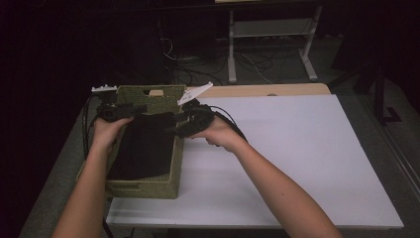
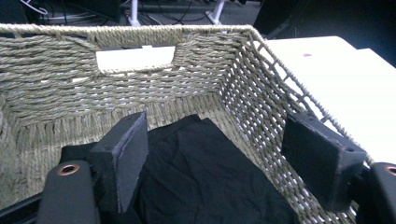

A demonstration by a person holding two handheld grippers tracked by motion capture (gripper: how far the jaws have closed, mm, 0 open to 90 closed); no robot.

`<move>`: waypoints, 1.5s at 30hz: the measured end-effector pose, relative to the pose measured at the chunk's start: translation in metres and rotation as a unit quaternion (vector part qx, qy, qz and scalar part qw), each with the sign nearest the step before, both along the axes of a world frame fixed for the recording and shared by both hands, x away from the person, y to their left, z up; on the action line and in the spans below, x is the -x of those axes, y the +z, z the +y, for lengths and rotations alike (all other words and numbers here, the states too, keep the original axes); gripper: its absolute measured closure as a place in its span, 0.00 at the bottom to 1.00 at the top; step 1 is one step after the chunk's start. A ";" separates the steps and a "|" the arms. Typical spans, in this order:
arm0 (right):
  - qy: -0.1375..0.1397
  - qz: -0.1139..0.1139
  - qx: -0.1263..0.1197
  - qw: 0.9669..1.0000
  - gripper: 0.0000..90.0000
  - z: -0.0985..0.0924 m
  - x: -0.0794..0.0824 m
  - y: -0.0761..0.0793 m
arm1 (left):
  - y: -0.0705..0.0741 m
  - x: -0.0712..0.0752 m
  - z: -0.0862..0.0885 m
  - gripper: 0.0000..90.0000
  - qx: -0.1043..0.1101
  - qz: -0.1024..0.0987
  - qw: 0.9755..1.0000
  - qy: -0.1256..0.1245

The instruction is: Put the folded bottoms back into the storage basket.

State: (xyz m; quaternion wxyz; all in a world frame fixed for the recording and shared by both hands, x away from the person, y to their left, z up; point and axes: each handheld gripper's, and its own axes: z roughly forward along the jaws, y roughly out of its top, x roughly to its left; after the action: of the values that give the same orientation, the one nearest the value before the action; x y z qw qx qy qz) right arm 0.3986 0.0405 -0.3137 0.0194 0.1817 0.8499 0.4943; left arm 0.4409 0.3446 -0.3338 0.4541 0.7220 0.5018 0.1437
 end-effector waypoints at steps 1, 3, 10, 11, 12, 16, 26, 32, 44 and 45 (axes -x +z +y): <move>-0.003 -0.001 0.002 1.000 0.38 -0.004 -0.001 -0.001 | 0.000 0.000 -0.001 0.23 -0.001 -0.001 1.000 -0.001; -0.007 -0.002 0.002 1.000 0.35 -0.009 -0.003 -0.002 | 0.001 0.002 -0.006 0.21 -0.007 0.000 1.000 -0.007; -0.030 -0.011 0.000 1.000 0.25 -0.036 -0.005 -0.002 | 0.006 0.016 -0.028 0.15 -0.009 -0.013 0.999 -0.032; -0.033 -0.014 0.000 0.999 0.24 -0.040 -0.005 -0.002 | 0.007 0.018 -0.032 0.13 -0.010 -0.014 0.999 -0.037; -0.037 -0.015 -0.001 0.999 0.24 -0.045 -0.005 -0.001 | 0.008 0.020 -0.036 0.11 -0.011 -0.014 0.999 -0.041; -0.056 -0.023 -0.004 0.998 0.20 -0.063 -0.003 -0.001 | 0.012 0.026 -0.051 0.02 -0.016 -0.021 0.998 -0.057; -0.105 -0.031 -0.012 0.994 0.12 -0.117 0.010 -0.009 | 0.016 0.044 -0.088 0.00 -0.032 -0.033 0.992 -0.117; -0.121 -0.030 -0.012 0.992 0.05 -0.146 0.019 -0.012 | 0.018 0.055 -0.105 0.00 -0.026 -0.043 0.988 -0.143; -0.150 -0.031 -0.015 0.988 0.00 -0.202 0.045 -0.021 | 0.014 0.087 -0.120 0.00 -0.016 -0.062 0.980 -0.187; -0.150 -0.030 -0.014 0.988 0.00 -0.206 0.049 -0.022 | 0.014 0.089 -0.120 0.00 -0.017 -0.063 0.980 -0.189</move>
State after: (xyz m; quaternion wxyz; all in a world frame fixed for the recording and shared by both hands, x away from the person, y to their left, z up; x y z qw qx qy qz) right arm 0.3500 -0.1657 -0.3357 0.1160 0.2921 0.8053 0.5027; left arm 0.3521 0.2246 -0.3199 0.4919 0.8009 0.3238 0.1087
